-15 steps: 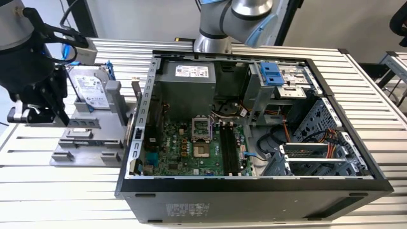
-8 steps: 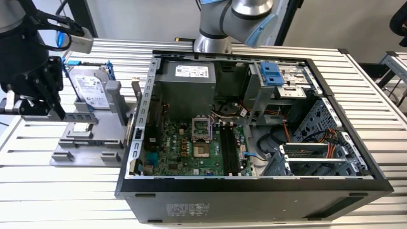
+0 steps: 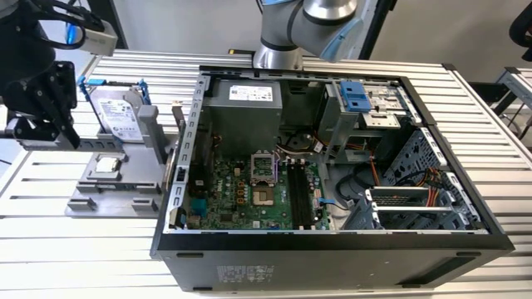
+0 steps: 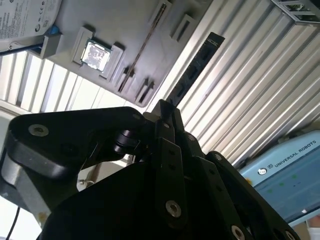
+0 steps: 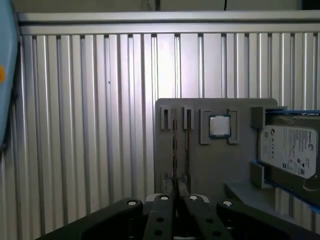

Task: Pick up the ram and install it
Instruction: 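Pick up the ram and move it above insertion slot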

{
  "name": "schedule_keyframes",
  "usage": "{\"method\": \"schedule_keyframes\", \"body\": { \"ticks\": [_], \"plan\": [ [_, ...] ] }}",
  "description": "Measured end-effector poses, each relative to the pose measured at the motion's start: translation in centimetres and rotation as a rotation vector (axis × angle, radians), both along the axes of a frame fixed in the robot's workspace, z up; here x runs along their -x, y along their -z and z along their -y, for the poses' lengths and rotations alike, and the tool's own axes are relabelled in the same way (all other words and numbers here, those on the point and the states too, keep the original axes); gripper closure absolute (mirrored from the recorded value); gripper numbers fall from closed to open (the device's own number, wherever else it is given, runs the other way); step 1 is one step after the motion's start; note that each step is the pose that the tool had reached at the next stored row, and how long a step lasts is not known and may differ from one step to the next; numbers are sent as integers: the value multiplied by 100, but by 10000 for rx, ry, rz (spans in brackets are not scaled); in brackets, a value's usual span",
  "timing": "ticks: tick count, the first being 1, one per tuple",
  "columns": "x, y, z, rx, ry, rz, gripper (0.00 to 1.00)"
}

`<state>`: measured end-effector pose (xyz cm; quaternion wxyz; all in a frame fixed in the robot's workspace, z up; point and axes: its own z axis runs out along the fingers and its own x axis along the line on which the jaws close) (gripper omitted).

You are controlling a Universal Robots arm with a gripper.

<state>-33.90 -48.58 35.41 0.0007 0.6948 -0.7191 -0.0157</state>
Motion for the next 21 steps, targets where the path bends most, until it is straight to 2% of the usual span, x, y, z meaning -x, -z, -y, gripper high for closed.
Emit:
{"method": "schedule_keyframes", "body": {
  "ticks": [14, 21],
  "plan": [
    [0, -293, 0, 0, 0, -1, 100],
    [0, -300, 0, -1, 0, 5, 100]
  ]
}}
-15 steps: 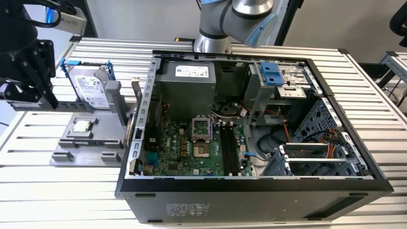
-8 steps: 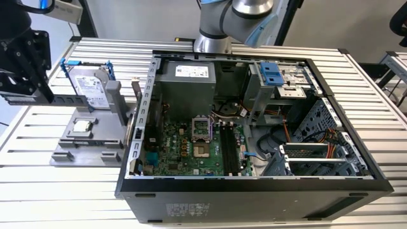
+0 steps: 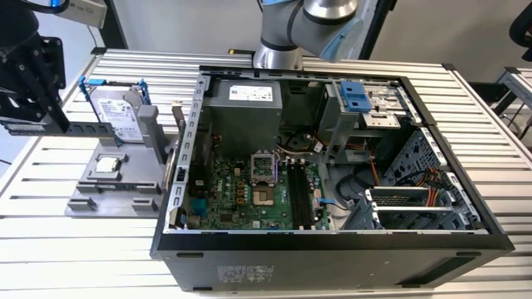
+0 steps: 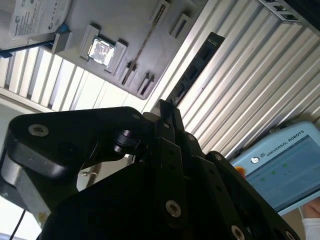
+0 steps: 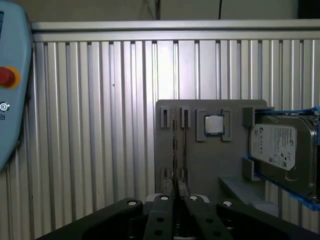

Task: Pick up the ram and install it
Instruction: 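Pick up the ram and move it above insertion slot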

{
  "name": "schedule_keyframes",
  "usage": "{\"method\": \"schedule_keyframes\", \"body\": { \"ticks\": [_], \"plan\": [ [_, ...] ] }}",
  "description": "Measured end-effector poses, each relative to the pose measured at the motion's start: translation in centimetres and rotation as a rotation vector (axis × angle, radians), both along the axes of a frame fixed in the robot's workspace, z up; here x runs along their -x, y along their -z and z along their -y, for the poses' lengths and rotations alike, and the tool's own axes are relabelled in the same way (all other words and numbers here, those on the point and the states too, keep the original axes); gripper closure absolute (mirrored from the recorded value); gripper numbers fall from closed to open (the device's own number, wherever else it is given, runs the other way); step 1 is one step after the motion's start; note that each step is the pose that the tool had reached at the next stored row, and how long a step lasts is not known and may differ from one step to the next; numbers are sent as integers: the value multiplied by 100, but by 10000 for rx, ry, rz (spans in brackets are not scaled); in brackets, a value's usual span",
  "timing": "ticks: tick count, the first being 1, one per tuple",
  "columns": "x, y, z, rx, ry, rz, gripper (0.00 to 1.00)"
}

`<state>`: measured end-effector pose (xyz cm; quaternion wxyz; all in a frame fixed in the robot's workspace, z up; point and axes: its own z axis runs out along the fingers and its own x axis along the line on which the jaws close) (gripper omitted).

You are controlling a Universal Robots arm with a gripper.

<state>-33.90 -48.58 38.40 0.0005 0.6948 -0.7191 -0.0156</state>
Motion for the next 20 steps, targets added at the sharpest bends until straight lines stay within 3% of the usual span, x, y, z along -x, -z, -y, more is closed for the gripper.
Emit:
{"method": "schedule_keyframes", "body": {
  "ticks": [6, 20],
  "plan": [
    [-12, -1, 0, 2, 0, 1, 100],
    [-237, 0, 0, 1, -1, 3, 100]
  ]
}}
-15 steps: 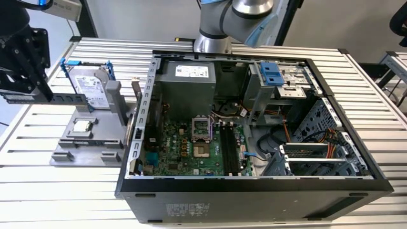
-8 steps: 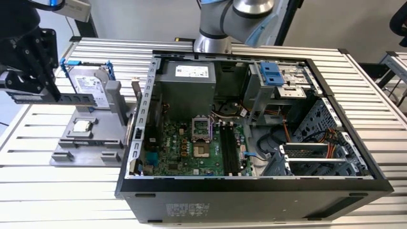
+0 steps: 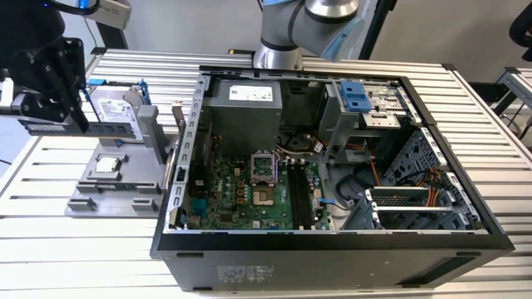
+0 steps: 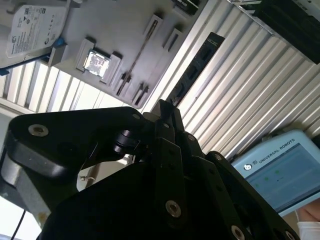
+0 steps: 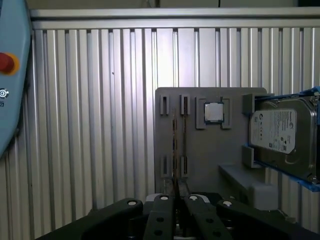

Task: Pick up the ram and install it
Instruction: 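Pick up the ram and move it above insertion slot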

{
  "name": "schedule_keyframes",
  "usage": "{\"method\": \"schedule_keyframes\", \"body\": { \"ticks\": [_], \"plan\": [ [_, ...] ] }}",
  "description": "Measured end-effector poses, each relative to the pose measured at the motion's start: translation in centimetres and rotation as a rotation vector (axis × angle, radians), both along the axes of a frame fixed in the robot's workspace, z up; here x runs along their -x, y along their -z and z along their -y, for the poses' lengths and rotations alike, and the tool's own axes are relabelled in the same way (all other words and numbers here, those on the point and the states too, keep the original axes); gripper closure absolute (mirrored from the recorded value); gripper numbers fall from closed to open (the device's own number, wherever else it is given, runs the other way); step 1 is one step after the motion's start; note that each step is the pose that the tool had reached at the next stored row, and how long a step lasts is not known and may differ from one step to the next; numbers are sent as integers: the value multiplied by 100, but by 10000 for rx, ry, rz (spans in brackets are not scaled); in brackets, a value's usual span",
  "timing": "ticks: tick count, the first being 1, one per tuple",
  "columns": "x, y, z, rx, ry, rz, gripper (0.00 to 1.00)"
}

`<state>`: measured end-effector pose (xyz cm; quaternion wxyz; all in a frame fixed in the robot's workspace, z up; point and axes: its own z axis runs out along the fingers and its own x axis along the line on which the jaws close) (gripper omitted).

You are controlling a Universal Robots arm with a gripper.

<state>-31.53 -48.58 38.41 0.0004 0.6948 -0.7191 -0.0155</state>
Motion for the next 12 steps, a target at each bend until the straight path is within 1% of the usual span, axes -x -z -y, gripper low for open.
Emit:
{"method": "schedule_keyframes", "body": {
  "ticks": [6, 12],
  "plan": [
    [-79, 0, 0, -1, 0, 1, 100],
    [-141, 1, 0, -1, 0, 1, 100]
  ]
}}
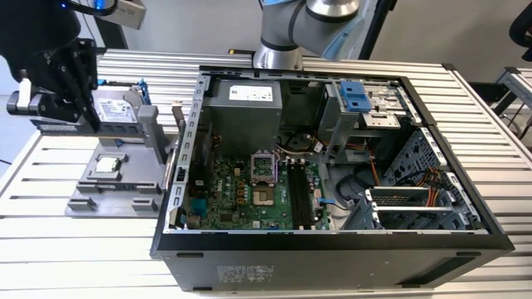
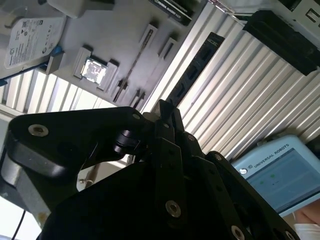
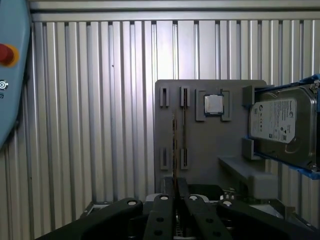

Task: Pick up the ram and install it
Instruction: 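Pick up the ram and move it above insertion slot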

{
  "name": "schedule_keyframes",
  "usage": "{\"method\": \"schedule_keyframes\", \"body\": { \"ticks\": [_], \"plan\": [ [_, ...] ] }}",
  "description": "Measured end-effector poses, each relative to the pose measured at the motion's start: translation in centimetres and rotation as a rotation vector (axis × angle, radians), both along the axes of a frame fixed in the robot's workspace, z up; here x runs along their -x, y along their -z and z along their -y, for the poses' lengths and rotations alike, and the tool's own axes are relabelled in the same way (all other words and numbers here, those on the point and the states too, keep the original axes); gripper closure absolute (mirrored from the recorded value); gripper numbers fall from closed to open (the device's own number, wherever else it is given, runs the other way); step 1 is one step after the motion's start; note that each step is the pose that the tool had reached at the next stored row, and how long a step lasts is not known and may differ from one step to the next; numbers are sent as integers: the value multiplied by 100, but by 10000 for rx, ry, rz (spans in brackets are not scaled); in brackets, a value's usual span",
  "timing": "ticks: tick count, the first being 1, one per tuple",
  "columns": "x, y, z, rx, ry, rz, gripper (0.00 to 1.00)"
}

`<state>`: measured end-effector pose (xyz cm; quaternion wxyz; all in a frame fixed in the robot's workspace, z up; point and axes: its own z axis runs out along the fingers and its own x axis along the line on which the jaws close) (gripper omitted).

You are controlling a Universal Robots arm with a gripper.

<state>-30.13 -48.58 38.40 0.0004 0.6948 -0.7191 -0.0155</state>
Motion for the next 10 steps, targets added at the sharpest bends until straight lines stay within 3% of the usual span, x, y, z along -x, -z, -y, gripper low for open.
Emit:
{"method": "schedule_keyframes", "body": {
  "ticks": [10],
  "plan": [
    [-149, 0, 0, 0, 0, 0, 100]
  ]
}}
